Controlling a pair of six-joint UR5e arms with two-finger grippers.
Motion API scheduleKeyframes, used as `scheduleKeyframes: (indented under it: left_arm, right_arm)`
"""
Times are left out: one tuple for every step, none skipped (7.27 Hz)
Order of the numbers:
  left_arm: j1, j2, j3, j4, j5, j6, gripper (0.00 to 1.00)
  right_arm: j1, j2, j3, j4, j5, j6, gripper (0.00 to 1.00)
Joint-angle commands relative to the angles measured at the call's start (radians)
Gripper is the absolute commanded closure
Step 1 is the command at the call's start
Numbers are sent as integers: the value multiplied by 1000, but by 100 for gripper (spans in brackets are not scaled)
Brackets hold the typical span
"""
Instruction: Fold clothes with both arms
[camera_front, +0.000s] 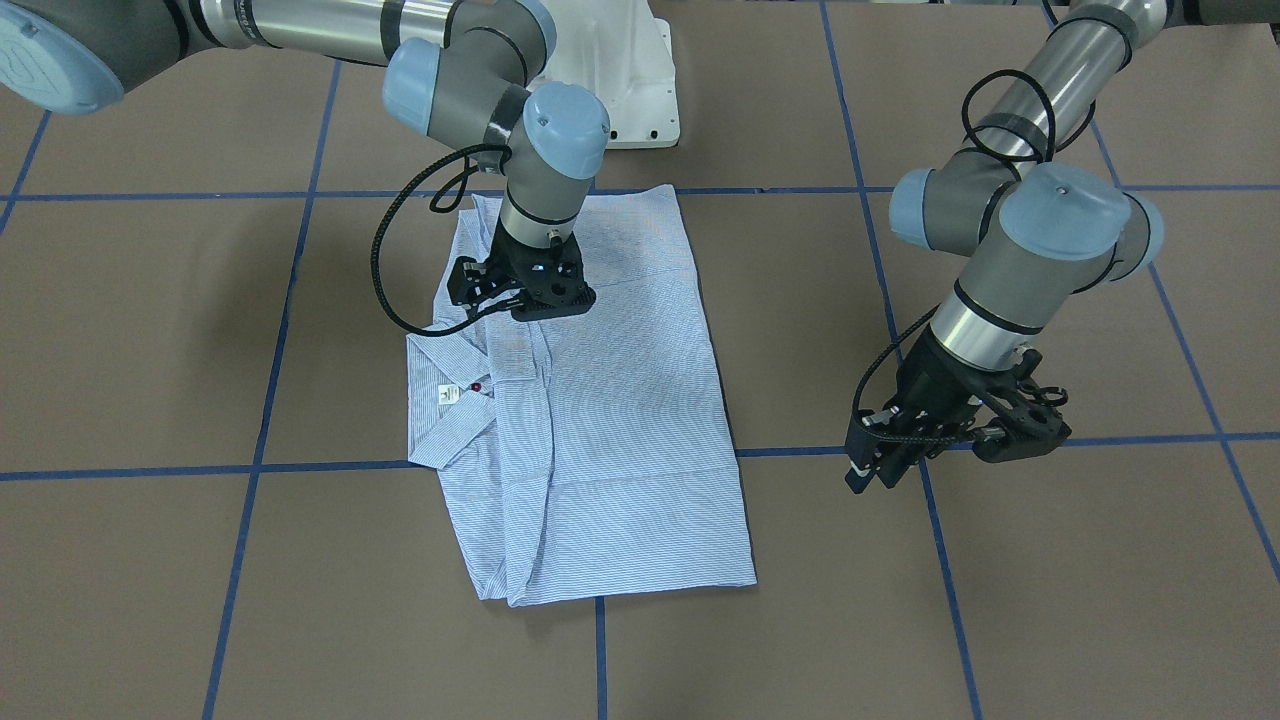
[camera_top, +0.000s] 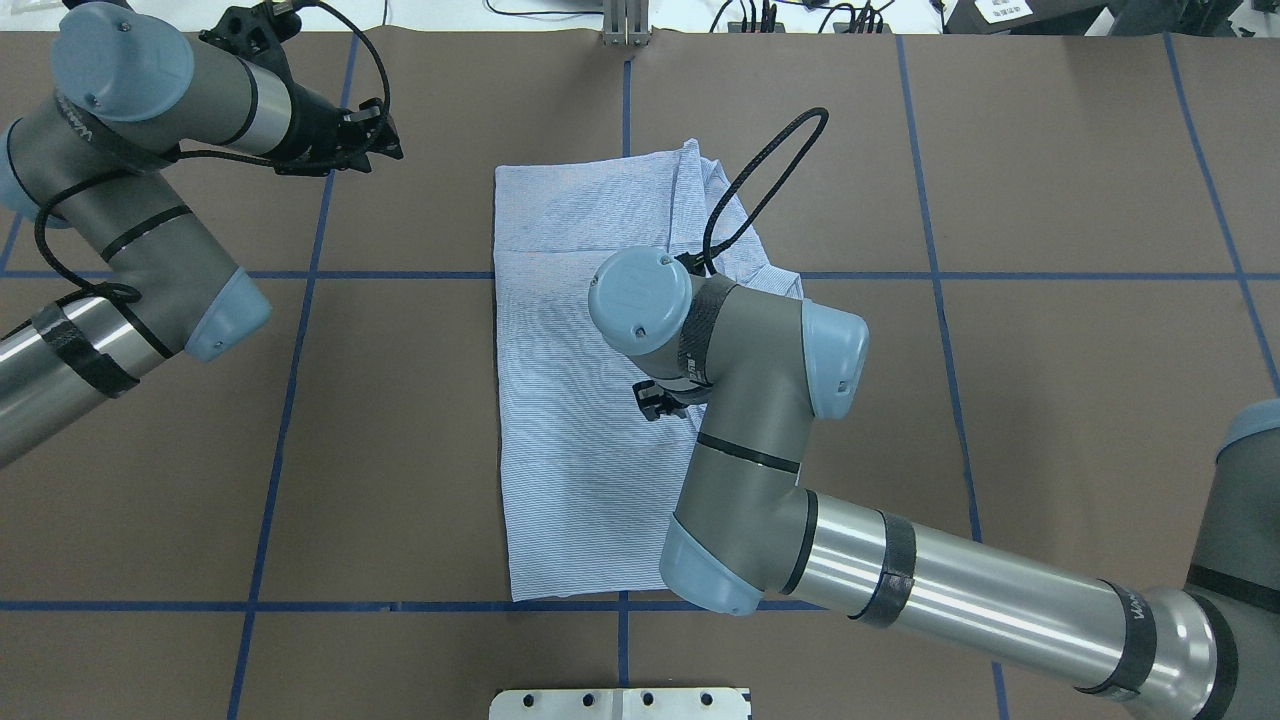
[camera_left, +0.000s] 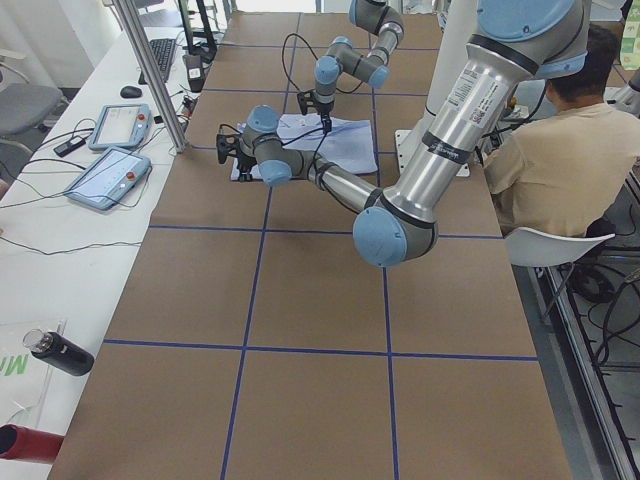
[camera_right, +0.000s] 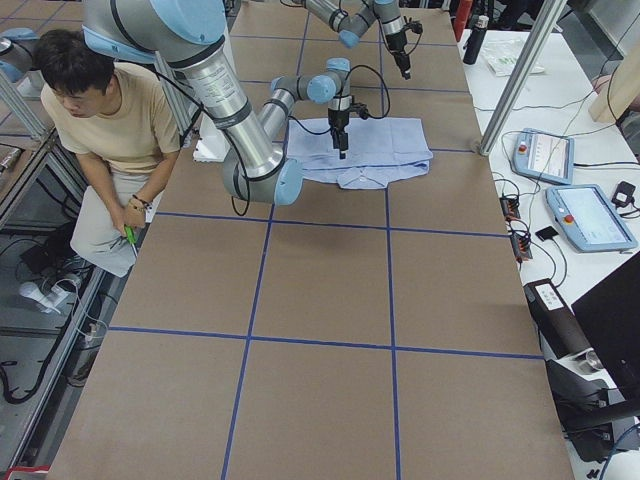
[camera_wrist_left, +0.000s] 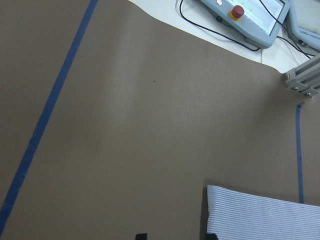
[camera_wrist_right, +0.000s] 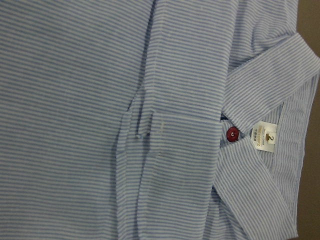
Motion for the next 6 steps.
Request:
scheduleKeyframes:
  left_arm:
    - [-1, 2, 0, 1, 0, 1, 51]
    - [-1, 2, 0, 1, 0, 1, 51]
    - [-1, 2, -1, 1, -2, 0, 51]
    - [-1, 2, 0, 1, -2, 1, 51]
    - [-1, 3, -1, 1, -2, 0, 51]
    - [-1, 3, -1, 1, 0, 0, 51]
  right_arm:
    - [-13, -1, -15, 6, -2, 2, 0]
    - [-23, -6, -17, 5, -3, 2, 0]
    - [-25, -12, -17, 3, -2, 2, 0]
    - [-25, -24, -15, 3, 0, -4, 0]
    - [-25, -29, -15, 3, 0, -10, 0]
    - [-23, -39, -15, 3, -3, -14, 0]
